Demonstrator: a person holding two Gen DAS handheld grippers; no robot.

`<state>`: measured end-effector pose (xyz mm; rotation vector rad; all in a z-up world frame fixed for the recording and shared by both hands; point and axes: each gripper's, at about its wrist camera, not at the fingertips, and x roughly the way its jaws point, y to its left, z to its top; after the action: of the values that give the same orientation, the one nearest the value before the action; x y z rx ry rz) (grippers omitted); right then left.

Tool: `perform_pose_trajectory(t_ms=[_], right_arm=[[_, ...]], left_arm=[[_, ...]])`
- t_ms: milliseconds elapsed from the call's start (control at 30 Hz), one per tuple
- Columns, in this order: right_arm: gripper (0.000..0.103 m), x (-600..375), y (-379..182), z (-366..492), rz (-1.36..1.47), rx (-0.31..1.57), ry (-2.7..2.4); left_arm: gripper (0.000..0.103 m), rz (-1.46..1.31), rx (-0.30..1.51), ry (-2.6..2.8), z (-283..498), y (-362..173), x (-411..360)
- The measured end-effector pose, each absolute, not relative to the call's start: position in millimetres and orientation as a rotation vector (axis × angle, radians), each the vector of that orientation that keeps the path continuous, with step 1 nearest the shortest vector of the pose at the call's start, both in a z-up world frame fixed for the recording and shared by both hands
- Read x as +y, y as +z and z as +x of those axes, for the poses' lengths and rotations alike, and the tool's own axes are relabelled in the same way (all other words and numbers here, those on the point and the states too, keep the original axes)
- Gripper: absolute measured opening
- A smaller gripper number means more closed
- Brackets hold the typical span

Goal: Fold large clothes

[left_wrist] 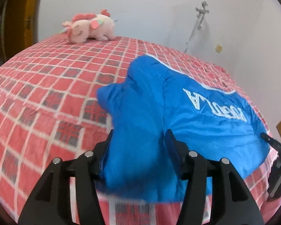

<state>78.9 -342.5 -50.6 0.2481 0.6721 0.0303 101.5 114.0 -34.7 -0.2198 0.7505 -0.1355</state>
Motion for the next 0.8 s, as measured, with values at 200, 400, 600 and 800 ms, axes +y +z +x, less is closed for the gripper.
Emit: perform_pose_trajectory(t_ms=[200, 400, 600, 800], right_arm=[[0.054, -319.0, -28.7, 54.8, 0.169, 0.599, 0.057], [0.039, -293.8, -39.7, 67.8, 0.127, 0.619, 0.072], [0.034, -290.8, -50.8, 75.7, 0.103, 0.633, 0.064], [0.034, -287.8, -61.0, 81.8, 0.078, 0.651, 0.062]], left_arm=[[0.056, -0.185, 0.62, -0.13, 61.4, -2.5, 95.2], [0.056, -0.078, 0.613, -0.125, 65.1, -5.8, 45.8], [0.056, -0.045, 0.642, -0.137, 82.3, -22.3, 25.2], [0.056, -0.025, 0.672, -0.129, 93.3, -39.6, 22.2]])
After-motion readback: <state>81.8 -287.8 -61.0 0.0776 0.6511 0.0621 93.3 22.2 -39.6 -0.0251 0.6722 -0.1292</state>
